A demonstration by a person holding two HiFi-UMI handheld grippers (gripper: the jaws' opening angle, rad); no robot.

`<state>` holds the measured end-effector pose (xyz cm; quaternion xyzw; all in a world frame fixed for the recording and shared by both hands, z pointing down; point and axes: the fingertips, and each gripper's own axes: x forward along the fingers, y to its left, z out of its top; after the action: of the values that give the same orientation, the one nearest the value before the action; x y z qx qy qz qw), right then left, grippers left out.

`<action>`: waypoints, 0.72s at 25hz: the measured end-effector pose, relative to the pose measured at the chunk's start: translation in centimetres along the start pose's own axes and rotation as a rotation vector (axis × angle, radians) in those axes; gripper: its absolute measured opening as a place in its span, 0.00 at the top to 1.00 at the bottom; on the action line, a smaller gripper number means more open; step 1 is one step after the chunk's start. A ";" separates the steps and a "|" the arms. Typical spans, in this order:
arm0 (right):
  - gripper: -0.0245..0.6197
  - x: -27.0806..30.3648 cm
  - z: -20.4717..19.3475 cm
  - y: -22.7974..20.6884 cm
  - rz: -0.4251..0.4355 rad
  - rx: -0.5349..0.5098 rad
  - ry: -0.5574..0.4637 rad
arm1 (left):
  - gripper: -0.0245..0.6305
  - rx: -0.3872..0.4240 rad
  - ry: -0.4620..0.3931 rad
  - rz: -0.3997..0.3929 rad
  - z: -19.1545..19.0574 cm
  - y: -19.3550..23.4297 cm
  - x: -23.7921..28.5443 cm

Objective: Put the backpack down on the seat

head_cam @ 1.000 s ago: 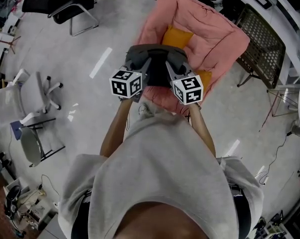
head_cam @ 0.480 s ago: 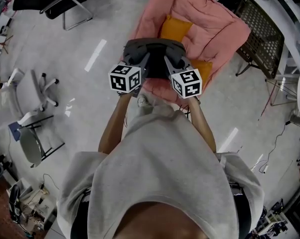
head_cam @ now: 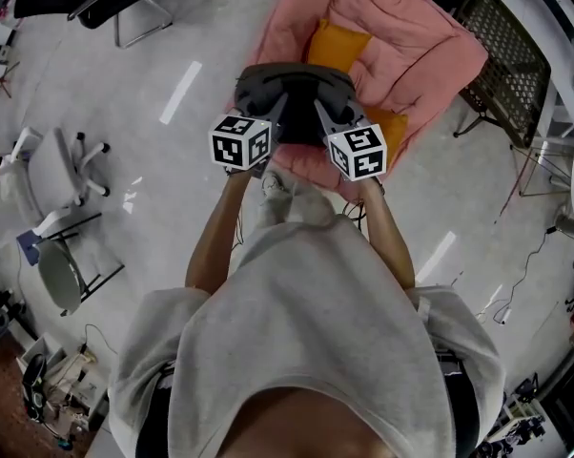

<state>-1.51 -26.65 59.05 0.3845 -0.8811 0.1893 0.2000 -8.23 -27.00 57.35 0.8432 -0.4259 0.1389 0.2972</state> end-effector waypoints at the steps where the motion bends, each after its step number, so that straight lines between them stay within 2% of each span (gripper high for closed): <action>1: 0.92 0.3 -0.1 -0.2 0.000 0.003 0.001 | 0.92 0.000 0.002 0.000 -0.1 0.2 0.3; 9: 0.92 2.2 -1.2 -1.9 0.000 0.013 0.020 | 0.92 -0.007 0.031 0.002 -1.1 1.4 2.5; 18: 0.92 4.7 -0.3 -4.7 -0.005 0.019 0.026 | 0.92 0.010 0.046 0.002 0.5 3.1 5.5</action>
<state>-0.85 -32.30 62.53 0.3860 -0.8757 0.2022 0.2081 -7.44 -32.30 60.82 0.8409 -0.4190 0.1606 0.3027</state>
